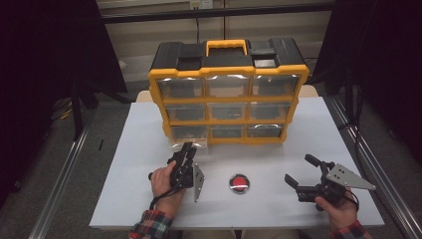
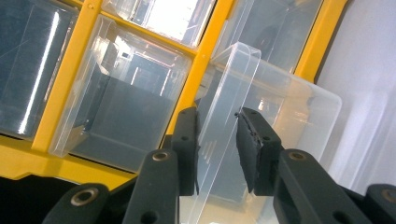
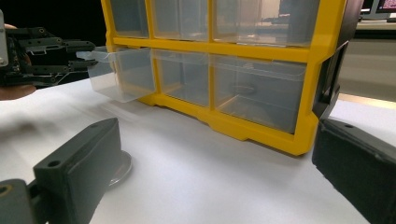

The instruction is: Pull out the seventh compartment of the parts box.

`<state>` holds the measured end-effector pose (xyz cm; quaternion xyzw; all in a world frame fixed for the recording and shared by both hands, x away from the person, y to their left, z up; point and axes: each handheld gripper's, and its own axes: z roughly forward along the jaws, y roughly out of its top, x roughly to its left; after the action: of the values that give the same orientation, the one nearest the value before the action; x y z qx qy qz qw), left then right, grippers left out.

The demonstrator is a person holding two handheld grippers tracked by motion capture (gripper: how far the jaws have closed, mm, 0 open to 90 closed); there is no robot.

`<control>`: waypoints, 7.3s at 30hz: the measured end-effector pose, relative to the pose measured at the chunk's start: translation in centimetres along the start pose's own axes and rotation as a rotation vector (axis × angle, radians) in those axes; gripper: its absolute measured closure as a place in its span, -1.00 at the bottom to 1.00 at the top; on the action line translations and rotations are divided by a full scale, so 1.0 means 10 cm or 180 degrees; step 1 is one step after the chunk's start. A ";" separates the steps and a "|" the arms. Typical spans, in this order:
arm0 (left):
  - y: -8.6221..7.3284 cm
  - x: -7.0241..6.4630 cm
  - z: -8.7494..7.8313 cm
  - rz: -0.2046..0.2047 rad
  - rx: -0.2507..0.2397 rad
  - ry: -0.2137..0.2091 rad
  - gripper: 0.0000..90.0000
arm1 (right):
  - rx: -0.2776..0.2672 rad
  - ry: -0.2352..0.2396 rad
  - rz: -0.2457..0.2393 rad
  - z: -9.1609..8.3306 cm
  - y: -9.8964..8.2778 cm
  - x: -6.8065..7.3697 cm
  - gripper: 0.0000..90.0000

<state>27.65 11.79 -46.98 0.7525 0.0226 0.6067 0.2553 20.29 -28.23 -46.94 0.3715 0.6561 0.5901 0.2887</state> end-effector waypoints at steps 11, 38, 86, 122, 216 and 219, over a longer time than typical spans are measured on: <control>0.01 0.00 -0.04 0.0059 -0.0034 0.0024 0.55 | -0.0002 -0.0002 -0.0005 0.00 0.00 0.00 -0.97; 0.00 -0.01 -0.10 -0.0023 -0.0033 -0.0051 0.53 | -0.0003 0.0005 -0.0012 0.00 0.00 0.00 -0.97; 0.00 -0.02 -0.12 -0.0198 0.0017 -0.0108 0.48 | 0.0009 0.0005 -0.0014 0.02 0.00 0.01 -0.97; 0.04 0.07 -0.29 -0.2180 0.0039 0.0077 -0.58 | 0.0015 0.0018 0.0002 0.01 0.00 0.01 -0.96; 0.69 -0.42 0.27 -0.2813 0.0292 -0.2889 -0.71 | 0.0055 0.0012 -0.0011 0.01 -0.01 0.00 -0.96; 0.70 -0.43 0.28 -0.2789 0.0345 -0.2926 -0.71 | 0.0050 0.0009 -0.0013 0.01 -0.01 0.01 -0.96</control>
<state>27.16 3.23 -48.37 0.8688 0.2472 0.0591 0.4250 20.36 -28.11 -47.01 0.3716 0.6619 0.5848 0.2861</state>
